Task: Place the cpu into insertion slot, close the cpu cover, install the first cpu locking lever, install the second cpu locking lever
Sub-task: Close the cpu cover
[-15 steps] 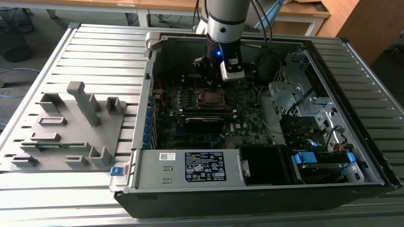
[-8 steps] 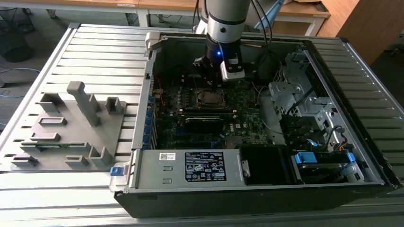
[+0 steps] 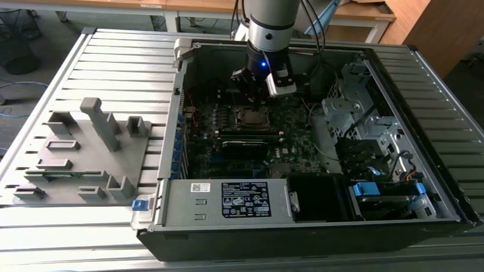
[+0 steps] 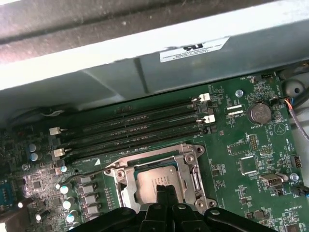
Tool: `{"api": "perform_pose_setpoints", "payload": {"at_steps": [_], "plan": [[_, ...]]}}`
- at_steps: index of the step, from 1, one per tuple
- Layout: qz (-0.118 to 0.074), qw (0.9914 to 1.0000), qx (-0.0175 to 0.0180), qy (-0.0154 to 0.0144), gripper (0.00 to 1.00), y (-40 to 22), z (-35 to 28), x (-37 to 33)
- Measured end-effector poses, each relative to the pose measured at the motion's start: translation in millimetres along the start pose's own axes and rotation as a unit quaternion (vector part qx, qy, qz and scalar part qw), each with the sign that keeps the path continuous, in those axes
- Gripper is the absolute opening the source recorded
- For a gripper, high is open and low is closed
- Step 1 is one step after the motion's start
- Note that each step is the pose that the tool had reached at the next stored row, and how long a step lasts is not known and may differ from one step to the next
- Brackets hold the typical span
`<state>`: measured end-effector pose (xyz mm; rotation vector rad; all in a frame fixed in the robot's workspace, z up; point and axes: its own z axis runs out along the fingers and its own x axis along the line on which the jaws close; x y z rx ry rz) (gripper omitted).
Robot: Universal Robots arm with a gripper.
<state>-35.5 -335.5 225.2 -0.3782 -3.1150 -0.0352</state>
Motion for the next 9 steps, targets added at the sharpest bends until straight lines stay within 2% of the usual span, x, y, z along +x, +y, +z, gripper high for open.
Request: {"api": "perform_pose_setpoints", "payload": {"at_steps": [9], "plan": [[0.000, 1.00000, 0.0001, -0.0010, 0.11, 0.0, 1.3, 0.0]]}}
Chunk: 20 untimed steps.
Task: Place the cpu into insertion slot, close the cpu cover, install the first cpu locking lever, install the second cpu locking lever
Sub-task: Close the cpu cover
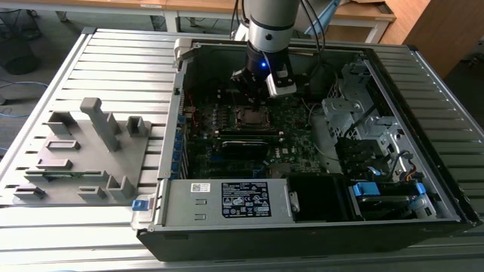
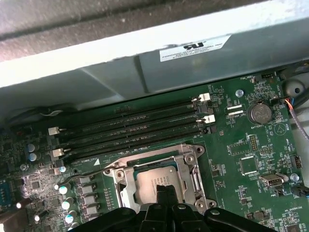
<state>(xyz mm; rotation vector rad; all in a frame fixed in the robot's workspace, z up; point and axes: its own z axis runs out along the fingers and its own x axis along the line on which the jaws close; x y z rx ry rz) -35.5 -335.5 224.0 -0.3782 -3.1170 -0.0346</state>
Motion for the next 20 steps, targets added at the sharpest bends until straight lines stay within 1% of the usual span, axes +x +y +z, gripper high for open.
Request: {"api": "perform_pose_setpoints", "payload": {"at_steps": [14, 20], "plan": [[0.000, 1.00000, 0.0000, -0.0002, 0.11, 0.0, 1.6, 0.0], [0.000, 1.00000, 0.0000, -0.0002, 0.11, -0.5, 1.9, 1.9]]}}
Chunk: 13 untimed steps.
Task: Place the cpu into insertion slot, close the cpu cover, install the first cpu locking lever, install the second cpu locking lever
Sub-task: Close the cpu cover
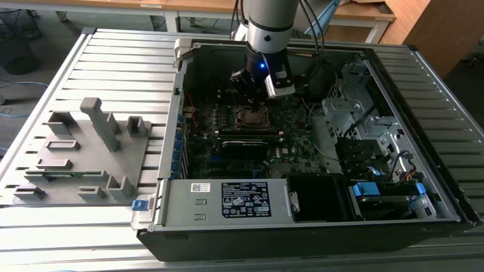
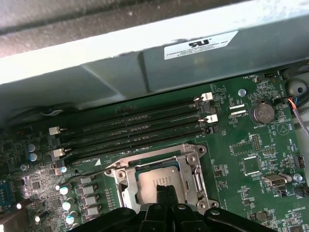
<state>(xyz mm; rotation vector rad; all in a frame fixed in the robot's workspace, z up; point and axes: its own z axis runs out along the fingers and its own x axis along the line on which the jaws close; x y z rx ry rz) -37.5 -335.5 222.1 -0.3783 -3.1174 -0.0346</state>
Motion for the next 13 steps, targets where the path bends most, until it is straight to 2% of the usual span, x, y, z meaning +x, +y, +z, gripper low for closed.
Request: {"api": "perform_pose_setpoints", "payload": {"at_steps": [10, 13], "plan": [[0.000, 1.00000, 0.0000, 0.0000, 0.11, -0.1, 0.0, 0.5], [0.000, 1.00000, -0.0001, -0.0001, 0.11, -0.7, 0.1, 2.8]]}}
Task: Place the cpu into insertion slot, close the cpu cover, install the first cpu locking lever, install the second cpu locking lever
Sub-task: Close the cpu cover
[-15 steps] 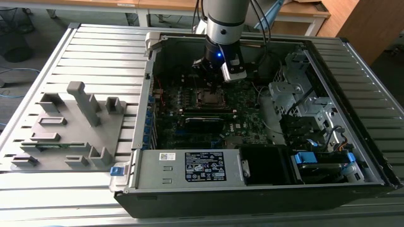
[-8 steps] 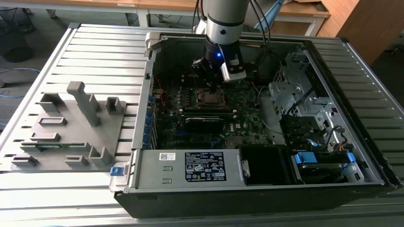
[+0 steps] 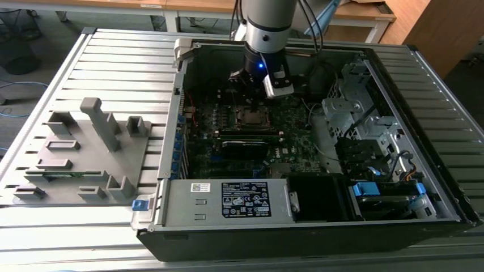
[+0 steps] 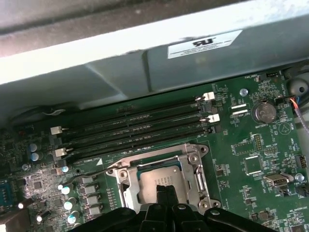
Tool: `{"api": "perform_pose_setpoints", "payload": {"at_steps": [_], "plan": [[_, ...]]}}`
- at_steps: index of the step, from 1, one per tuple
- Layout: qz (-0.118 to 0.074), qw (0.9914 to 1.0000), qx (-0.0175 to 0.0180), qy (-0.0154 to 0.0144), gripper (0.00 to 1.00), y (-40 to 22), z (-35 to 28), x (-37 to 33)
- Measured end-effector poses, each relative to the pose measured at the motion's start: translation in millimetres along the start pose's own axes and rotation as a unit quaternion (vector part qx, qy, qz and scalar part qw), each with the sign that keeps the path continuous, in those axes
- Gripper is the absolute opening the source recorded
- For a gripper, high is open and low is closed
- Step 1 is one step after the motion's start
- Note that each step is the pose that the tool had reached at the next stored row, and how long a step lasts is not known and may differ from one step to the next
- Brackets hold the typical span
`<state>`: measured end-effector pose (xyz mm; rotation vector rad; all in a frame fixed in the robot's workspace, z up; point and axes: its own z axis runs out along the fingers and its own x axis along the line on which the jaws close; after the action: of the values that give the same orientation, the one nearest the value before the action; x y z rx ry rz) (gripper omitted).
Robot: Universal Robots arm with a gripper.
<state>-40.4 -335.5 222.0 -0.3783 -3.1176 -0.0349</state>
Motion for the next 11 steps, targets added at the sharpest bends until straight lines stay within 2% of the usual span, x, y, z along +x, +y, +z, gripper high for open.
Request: {"api": "perform_pose_setpoints", "payload": {"at_steps": [5, 11], "plan": [[0.000, 1.00000, -0.0001, -0.0003, 0.11, -1.8, 0.7, 7.4], [0.000, 1.00000, -0.0004, -0.0024, 0.11, -3.1, 6.6, 12.1]]}}
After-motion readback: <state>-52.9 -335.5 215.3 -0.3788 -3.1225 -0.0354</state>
